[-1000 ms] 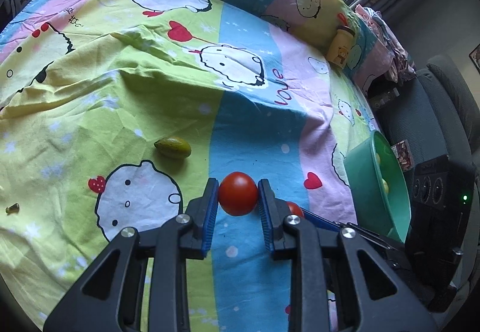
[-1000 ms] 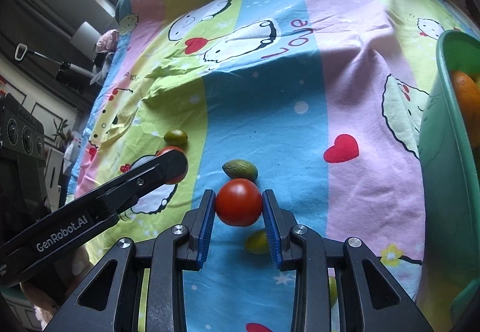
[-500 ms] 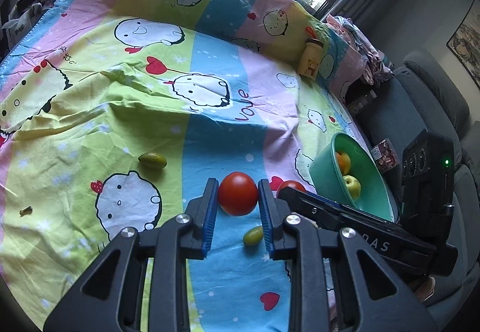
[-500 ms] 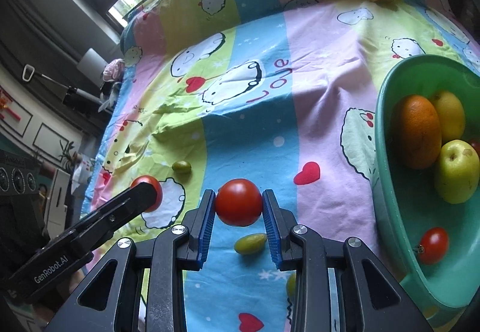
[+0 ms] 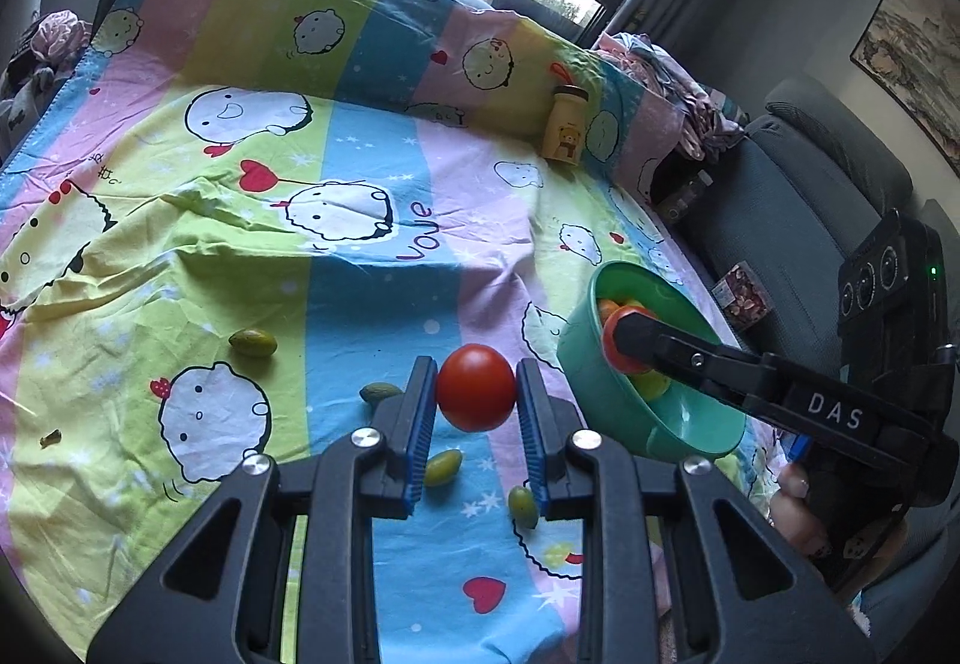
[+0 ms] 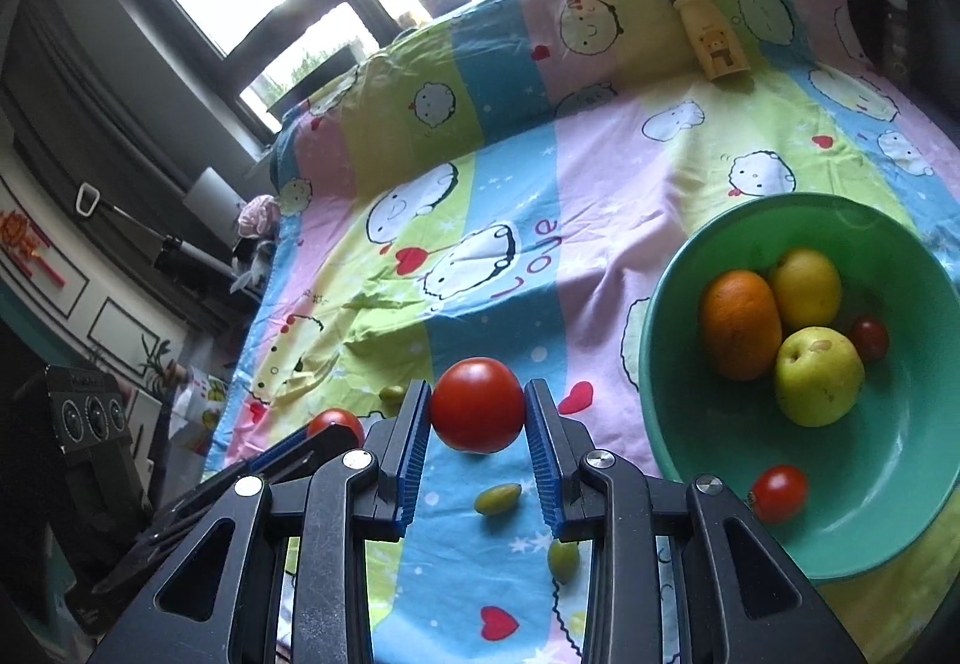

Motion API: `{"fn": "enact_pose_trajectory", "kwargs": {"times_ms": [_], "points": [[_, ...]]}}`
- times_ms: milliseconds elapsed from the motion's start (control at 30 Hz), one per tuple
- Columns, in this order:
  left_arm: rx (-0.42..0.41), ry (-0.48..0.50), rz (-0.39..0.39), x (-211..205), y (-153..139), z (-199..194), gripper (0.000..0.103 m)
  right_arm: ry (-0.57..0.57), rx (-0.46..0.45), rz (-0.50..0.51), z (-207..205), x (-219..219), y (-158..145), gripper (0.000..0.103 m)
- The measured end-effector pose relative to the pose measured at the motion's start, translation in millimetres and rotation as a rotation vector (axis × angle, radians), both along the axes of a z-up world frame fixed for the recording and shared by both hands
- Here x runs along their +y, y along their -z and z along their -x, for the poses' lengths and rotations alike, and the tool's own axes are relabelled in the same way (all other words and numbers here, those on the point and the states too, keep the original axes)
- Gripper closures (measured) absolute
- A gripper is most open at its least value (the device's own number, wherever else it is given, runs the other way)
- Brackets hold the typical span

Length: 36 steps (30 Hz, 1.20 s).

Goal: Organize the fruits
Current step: 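Lift both held cherry tomatoes and carry them over the green basin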

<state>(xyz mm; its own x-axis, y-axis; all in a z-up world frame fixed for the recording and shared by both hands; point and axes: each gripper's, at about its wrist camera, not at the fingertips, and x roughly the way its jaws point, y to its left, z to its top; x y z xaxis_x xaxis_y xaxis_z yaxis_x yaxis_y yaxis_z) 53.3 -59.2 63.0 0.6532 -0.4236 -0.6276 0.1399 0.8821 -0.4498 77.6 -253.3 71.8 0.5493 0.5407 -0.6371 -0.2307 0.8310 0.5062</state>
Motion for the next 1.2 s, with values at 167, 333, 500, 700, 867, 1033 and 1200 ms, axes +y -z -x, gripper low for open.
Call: {"fn": "enact_pose_trajectory", "kwargs": {"times_ms": [167, 333, 500, 700, 867, 1033, 1200], "points": [[-0.021, 0.035, -0.006, -20, -8, -2, 0.077, 0.046, -0.023, -0.021, 5, -20, -8, 0.069], [-0.036, 0.075, -0.026, -48, -11, -8, 0.077, 0.097, -0.038, -0.064, 8, -43, -14, 0.069], [-0.027, 0.113, -0.014, -75, -8, -15, 0.077, 0.142, -0.051, -0.074, 11, -61, -18, 0.069], [-0.042, 0.146, -0.006, -102, -16, -20, 0.077, 0.203, -0.046, -0.086, 14, -87, -18, 0.069], [-0.053, 0.177, -0.026, -124, -19, -22, 0.077, 0.263, -0.033, -0.091, 15, -107, -16, 0.069], [-0.033, 0.204, -0.030, -141, -14, -28, 0.077, 0.310, -0.005, -0.082, 14, -121, -10, 0.069], [-0.015, 0.231, -0.039, -154, -7, -33, 0.077, 0.334, 0.023, -0.085, 12, -131, -4, 0.069]]}}
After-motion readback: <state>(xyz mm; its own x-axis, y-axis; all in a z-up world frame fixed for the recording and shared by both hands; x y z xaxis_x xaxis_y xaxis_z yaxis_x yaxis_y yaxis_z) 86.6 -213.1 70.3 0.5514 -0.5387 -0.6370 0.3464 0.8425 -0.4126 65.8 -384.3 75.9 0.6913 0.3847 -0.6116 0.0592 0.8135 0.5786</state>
